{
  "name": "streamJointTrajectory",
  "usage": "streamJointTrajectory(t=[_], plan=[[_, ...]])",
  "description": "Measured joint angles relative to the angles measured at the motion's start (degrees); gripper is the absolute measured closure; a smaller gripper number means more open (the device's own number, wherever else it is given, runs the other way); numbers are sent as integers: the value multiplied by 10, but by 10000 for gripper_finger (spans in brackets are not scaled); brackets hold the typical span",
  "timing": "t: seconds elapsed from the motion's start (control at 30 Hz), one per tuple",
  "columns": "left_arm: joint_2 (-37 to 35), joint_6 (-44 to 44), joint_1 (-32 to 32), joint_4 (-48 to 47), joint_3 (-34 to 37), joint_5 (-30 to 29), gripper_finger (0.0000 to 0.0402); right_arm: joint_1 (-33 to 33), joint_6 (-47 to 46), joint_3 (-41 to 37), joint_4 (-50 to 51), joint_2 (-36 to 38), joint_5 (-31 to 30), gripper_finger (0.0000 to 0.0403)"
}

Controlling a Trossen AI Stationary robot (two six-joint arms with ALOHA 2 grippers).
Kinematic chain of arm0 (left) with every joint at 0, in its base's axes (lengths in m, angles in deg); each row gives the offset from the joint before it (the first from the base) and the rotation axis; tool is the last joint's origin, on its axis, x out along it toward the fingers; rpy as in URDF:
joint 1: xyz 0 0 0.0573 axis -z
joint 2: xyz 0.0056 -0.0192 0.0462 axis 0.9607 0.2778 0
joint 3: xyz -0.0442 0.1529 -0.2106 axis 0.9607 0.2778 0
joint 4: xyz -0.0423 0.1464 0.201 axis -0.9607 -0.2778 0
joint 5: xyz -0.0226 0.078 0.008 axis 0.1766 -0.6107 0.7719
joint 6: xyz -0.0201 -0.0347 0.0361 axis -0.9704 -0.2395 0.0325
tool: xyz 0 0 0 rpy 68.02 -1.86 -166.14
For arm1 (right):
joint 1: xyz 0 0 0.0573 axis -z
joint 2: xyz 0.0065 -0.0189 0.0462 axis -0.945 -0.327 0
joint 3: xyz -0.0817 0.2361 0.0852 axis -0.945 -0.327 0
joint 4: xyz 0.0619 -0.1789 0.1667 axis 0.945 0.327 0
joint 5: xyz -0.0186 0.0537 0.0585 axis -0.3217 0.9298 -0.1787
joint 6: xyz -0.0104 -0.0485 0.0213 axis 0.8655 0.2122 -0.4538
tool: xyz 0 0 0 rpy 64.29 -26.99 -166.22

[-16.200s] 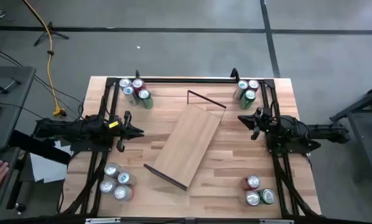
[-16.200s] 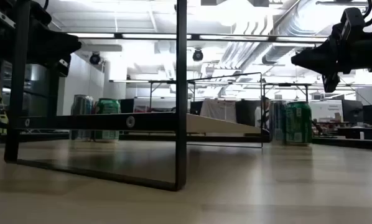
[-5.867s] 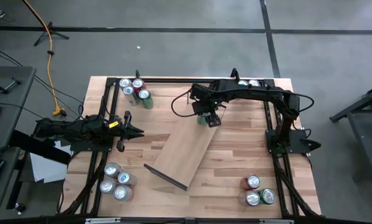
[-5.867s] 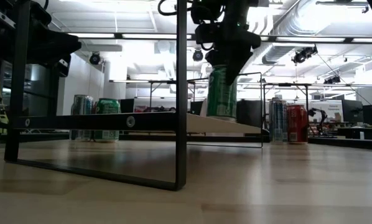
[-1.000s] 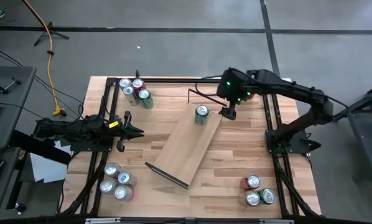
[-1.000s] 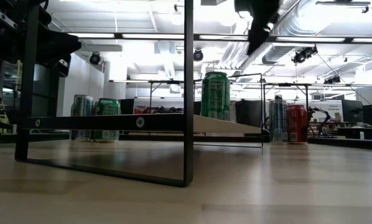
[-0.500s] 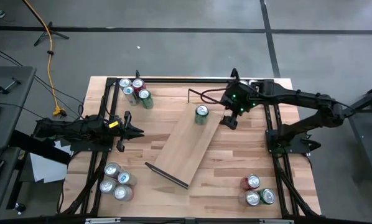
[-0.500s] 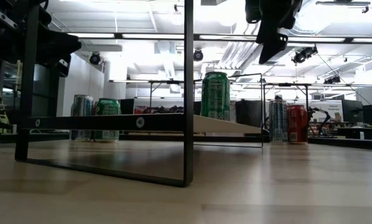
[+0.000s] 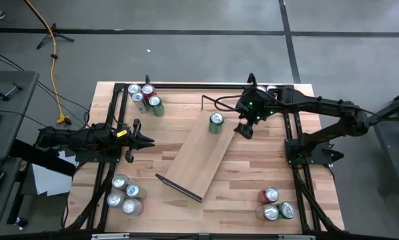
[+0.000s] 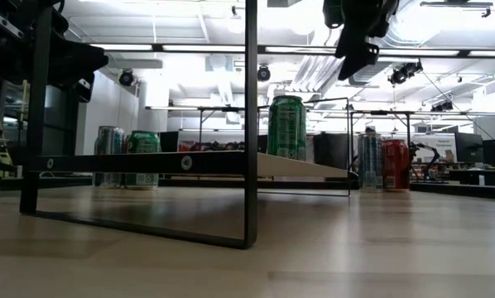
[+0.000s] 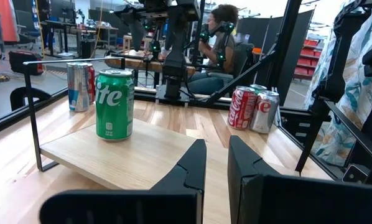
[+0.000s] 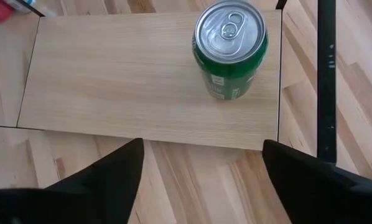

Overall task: Place canned beverage on shelf
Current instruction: Put the top right green soda can on the shelf

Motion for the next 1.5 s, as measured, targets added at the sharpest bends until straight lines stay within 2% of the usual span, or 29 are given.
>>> streamJointTrajectory(t=[0.3,0.5,0.6,0.73,0.8,0.97,1.07,1.17,1.27,1.33,1.4,1.5], plan=[[0,0,0,0,0,0,401,0,1,0,0,0,0,153],[0,0,0,0,0,0,401,0,0,0,-3,0,-4,212],[0,0,0,0,0,0,401,-1,-4,1,-3,-3,-23,261],[0,0,0,0,0,0,401,-8,-16,0,-9,-5,-47,360],[0,0,0,0,0,0,401,-16,-31,-23,-43,1,-48,391],[0,0,0,0,0,0,401,-51,-121,-145,-132,27,-32,397],[0,0,0,0,0,0,401,-80,-183,-202,-233,33,-45,398],[0,0,0,0,0,0,401,-102,-244,-225,-314,26,-112,402],[0,0,0,0,0,0,401,-123,-317,-229,-328,7,-223,402],[0,0,0,0,0,0,401,-131,-362,-228,-333,-6,-269,402],[0,0,0,0,0,0,401,-136,-402,-228,-337,-20,-290,403],[0,0,0,0,0,0,401,-136,-468,-228,-344,-39,-284,403]])
